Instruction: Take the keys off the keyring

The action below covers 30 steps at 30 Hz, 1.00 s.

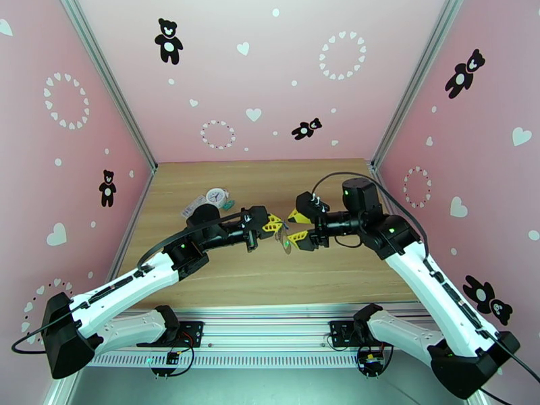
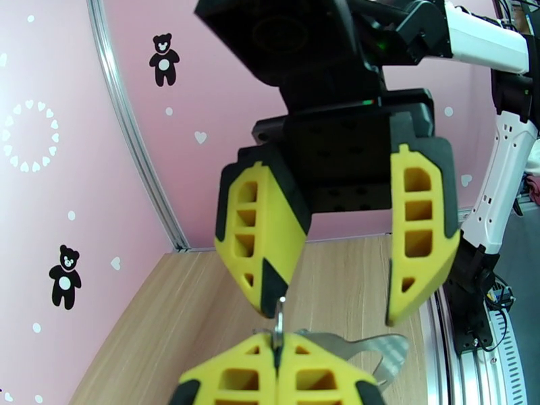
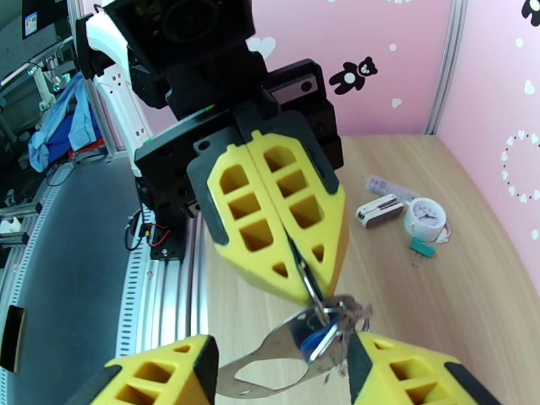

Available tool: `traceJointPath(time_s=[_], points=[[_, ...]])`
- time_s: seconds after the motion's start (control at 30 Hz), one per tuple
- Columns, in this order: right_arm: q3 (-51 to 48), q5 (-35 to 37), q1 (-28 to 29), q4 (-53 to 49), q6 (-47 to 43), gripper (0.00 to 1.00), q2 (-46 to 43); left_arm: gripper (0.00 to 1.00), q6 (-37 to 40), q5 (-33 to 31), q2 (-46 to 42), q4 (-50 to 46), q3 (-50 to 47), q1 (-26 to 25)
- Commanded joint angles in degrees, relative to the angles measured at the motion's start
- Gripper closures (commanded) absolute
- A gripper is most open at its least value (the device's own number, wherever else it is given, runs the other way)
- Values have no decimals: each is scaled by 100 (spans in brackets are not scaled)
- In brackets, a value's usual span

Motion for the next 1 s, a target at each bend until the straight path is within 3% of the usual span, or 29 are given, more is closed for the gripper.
traceJointPath(time_s=[0.0, 0.33, 0.97], points=[[294, -659, -65, -412, -13, 45, 255, 100, 117, 151, -102, -21, 140, 40], [634, -1210, -117, -571, -56, 45, 852, 100, 95, 215, -112, -38, 173, 35], [447, -1108, -127, -672, 199, 58, 421, 100, 262, -74, -23, 6, 140, 38]])
